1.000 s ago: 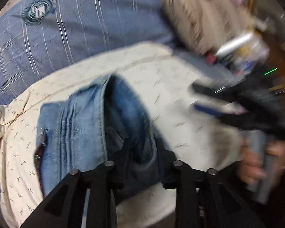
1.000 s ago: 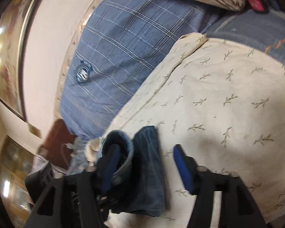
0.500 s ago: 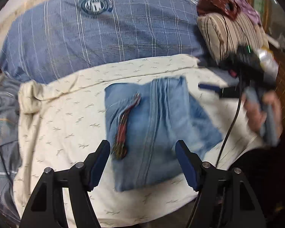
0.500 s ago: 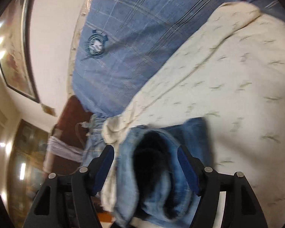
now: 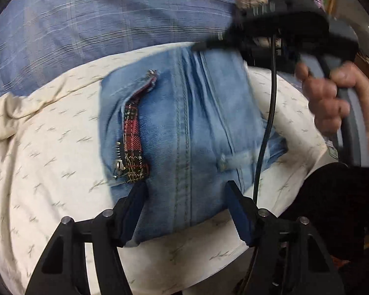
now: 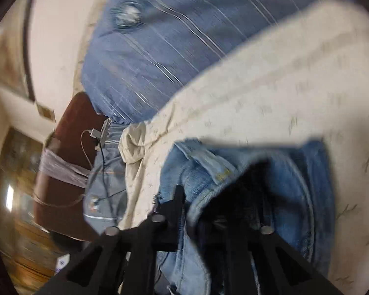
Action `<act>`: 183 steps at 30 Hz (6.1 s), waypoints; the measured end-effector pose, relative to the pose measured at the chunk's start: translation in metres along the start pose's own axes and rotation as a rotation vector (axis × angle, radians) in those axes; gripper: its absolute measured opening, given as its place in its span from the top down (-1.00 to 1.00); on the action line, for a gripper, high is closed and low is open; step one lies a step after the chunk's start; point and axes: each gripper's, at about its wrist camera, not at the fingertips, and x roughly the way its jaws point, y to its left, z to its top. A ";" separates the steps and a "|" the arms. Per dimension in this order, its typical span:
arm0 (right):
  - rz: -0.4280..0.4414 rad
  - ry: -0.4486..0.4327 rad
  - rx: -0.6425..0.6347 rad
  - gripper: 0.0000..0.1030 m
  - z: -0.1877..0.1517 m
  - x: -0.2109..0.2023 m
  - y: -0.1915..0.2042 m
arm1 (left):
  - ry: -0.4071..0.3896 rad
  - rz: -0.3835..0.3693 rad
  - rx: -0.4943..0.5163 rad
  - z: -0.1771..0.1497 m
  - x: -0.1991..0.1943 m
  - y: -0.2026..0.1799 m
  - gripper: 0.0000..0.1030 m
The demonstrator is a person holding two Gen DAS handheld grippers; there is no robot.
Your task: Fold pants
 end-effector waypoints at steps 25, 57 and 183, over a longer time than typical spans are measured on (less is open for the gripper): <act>0.048 -0.095 0.084 -0.12 -0.002 -0.096 -0.071 | -0.117 0.007 -0.035 0.040 -0.039 0.003 -0.36; -0.155 -0.085 -0.035 0.44 0.005 -0.034 -0.019 | -0.008 0.273 -0.285 0.120 0.040 0.071 -0.42; -0.021 -0.001 -0.175 0.38 0.038 0.022 0.011 | -0.075 -0.052 -0.368 0.135 0.014 0.152 -0.01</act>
